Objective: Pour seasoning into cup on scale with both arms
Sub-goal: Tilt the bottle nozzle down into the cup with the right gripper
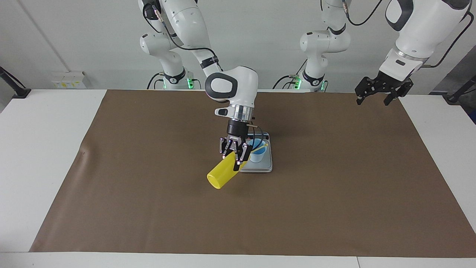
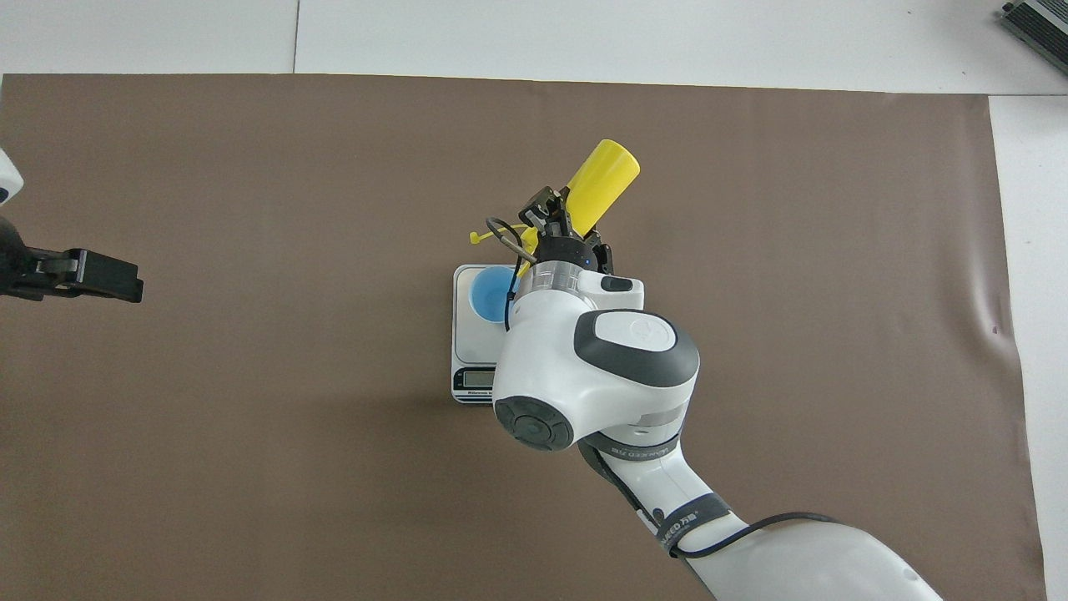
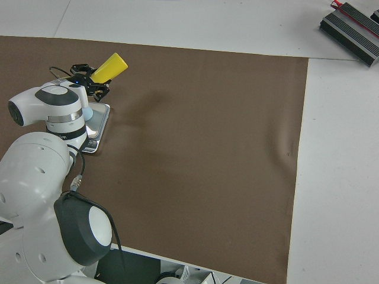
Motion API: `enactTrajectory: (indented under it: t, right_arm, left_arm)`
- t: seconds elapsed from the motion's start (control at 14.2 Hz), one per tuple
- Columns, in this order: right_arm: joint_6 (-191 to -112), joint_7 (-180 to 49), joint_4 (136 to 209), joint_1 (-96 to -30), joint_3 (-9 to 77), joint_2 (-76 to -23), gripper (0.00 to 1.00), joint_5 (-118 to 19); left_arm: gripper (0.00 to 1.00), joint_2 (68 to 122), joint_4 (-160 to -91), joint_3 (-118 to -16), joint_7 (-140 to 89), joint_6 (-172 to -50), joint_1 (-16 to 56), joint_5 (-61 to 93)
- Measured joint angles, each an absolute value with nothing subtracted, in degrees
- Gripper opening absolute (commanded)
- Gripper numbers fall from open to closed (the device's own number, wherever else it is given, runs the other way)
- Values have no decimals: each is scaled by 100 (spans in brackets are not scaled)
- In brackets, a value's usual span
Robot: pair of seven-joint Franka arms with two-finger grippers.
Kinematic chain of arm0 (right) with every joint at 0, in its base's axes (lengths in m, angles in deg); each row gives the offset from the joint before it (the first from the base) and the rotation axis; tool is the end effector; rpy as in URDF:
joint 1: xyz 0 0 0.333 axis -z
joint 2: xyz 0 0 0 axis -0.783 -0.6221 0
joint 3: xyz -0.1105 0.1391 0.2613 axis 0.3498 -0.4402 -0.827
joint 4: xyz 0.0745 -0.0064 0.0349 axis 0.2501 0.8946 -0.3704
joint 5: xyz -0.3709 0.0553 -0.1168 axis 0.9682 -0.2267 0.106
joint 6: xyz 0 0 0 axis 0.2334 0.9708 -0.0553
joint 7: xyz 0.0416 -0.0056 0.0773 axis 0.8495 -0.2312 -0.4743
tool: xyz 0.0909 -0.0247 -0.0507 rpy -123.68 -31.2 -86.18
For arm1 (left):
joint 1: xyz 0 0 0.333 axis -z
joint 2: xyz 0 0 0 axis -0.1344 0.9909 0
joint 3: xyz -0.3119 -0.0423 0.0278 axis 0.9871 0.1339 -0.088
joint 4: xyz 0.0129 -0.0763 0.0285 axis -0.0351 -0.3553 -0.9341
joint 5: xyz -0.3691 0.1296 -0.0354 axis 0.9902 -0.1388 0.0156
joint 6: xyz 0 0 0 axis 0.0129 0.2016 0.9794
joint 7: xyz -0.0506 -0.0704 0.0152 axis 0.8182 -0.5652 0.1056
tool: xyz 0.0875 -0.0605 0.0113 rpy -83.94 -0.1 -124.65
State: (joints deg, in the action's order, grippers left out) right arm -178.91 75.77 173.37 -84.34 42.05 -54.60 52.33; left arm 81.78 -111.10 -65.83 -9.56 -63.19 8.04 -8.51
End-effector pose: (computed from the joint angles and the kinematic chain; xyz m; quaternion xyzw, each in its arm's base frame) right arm 0.5607 0.3614 0.3768 -0.8219 0.3613 -0.4318 0.0870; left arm 0.5353 -0.0413 0.6195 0.9992 -0.0388 -0.0078 0.0046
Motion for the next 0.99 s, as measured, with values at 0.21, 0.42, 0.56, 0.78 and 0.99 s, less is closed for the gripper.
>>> enactTrajectory:
  t: [0.21,0.42,0.56,0.78,0.99]
  right_arm:
    - [-17897,7579,17382,-8549,4203,-5410,0,5491]
    - [-17869,7579,17408,-8702,4202,-5409,0,5641]
    - [-17859,7580,17436,-8713,4206,-5413,0,5807]
    - [-17857,7580,17440,-8713,4224,-5413,0,5864]
    - [-17849,7582,17433,-8712,4232,-5413,0,5904]
  left_arm:
    - [100,8178,-11110,-6583,-956,-6319,804,-851]
    - [100,8178,-11110,-6583,-956,-6319,804,-851]
    - [100,8178,-11110,-6583,-956,-6319,804,-851]
    - [100,8178,-11110,-6583,-956,-6319,804,-851]
    - [100,8178,-11110,-6583,-956,-6319,804,-851]
